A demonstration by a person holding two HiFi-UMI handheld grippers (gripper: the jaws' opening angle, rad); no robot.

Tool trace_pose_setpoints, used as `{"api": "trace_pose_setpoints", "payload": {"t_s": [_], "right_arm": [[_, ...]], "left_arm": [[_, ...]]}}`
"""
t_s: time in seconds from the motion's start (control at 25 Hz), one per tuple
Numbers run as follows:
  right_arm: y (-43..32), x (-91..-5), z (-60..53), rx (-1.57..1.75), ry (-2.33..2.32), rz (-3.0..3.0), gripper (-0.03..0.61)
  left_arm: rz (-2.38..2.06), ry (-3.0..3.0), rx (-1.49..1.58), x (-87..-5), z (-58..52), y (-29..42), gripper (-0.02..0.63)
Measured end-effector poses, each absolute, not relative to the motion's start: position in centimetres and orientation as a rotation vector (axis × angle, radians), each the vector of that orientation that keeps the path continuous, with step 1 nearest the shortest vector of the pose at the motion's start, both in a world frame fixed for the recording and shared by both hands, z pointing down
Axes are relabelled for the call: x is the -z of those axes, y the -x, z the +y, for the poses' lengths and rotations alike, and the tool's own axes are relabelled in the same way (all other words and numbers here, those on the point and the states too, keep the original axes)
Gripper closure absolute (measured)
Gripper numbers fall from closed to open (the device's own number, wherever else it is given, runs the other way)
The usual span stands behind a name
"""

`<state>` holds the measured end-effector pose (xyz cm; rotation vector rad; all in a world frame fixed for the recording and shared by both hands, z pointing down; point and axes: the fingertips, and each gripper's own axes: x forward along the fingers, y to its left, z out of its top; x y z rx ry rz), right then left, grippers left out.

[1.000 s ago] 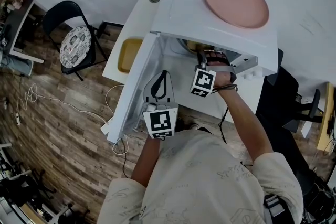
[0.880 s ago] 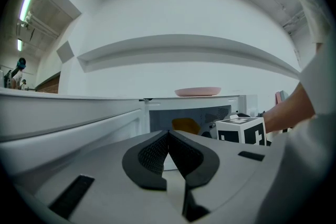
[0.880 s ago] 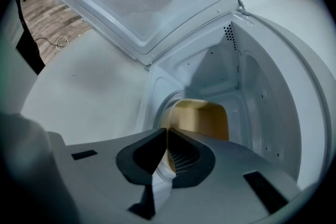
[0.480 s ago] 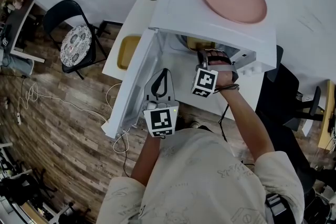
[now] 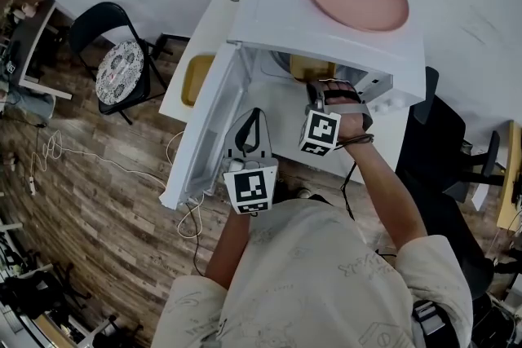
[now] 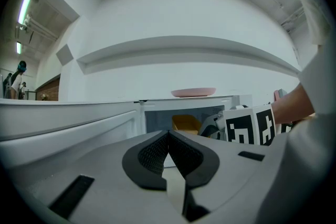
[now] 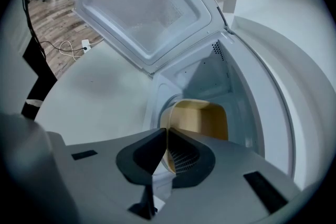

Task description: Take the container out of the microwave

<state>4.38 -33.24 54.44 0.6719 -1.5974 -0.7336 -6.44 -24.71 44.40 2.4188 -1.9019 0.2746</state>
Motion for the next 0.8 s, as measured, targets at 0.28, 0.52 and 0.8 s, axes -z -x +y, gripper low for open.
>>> {"api": "trace_pose_setpoints", "payload": {"t_s": [0.28, 0.52, 0.8], "right_arm": [[-5.1, -54.3, -31.7, 0.716, -0.663, -1.610, 0.548], [-5.6, -54.2, -30.2, 0.719, -0.643, -1.633, 0.548], [-6.2, -54.0, -28.4, 0.740, -0.627, -1.646, 0.548]], "left_arm": [[-1.914, -2.416, -0.275, -44.0, -23.7, 5.8, 0.606], [-1.939, -2.417, -0.272, -43.7, -22.4, 5.1, 0.606], [-1.994, -2.398, -0.257, -43.3, -20.8, 4.7, 0.606]]}}
